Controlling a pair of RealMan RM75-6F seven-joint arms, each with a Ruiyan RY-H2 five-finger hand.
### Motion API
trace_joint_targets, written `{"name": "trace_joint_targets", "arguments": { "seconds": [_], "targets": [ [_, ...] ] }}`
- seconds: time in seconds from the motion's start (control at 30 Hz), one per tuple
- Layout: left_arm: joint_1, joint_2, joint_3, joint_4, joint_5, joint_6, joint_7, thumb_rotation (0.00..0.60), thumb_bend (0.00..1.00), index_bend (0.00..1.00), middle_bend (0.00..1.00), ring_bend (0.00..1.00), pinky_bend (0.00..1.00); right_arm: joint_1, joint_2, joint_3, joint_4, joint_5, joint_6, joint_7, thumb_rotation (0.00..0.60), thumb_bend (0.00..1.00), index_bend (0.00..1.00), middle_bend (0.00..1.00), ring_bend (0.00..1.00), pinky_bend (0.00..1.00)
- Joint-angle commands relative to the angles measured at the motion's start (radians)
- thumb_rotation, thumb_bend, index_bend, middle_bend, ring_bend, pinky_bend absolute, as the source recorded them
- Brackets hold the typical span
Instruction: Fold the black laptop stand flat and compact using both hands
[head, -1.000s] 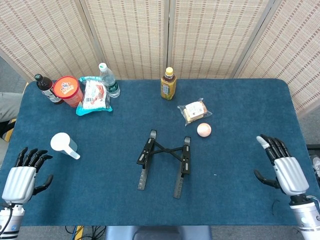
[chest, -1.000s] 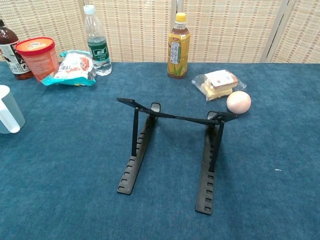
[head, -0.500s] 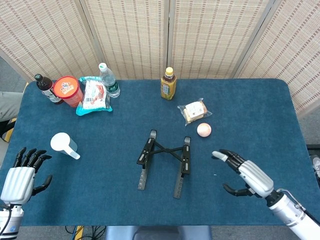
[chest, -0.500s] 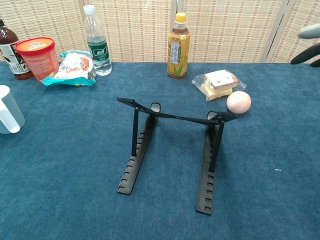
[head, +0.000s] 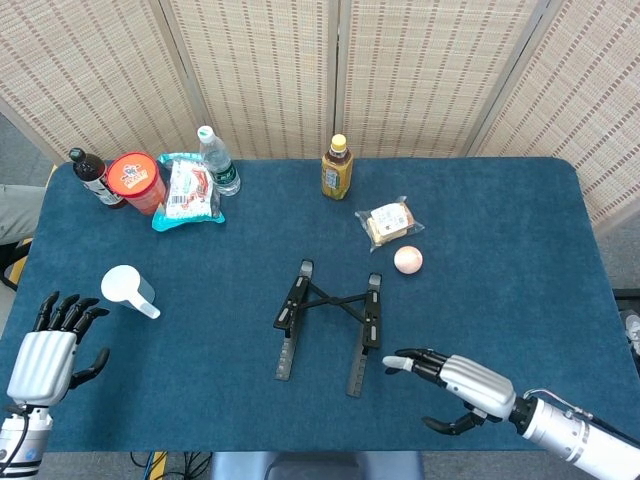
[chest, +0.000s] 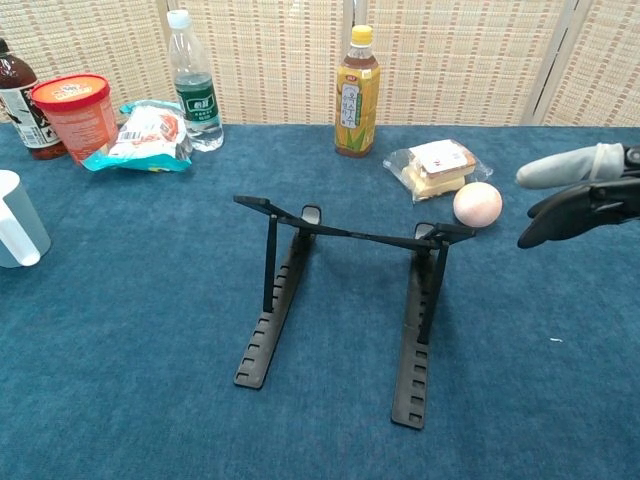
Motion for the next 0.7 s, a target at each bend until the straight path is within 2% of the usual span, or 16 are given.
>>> {"name": "trace_joint_targets", "arguments": {
  "seconds": [0.03,0.33,0.7],
  "targets": [
    [-0.001,0.0,0.0,-0.002,0.0,-0.001,0.002,0.6,0.27,0.26,0.19,0.11,0.01,0.037,-0.003,-0.027,0.003,-0.029,-0.014,0.035,0.6,0.31,0.03,0.2,0.06,0.11],
    [-0.003,0.0,0.005,-0.003,0.007,-0.004,0.003,0.6,0.27,0.26,0.19,0.11,0.01,0.137,-0.054,-0.058,0.019,-0.026,-0.098,0.085,0.6,0.31,0.03,0.2,0.06,0.12],
    [-0.018,-0.01,0.009,0.002,0.023,-0.025,-0.001,0.6,0.27,0.26,0.19,0.11,0.01,0.22,-0.167,-0.035,0.065,0.077,-0.206,0.058,0.6,0.31,0.03,0.2,0.06,0.12]
  ]
}}
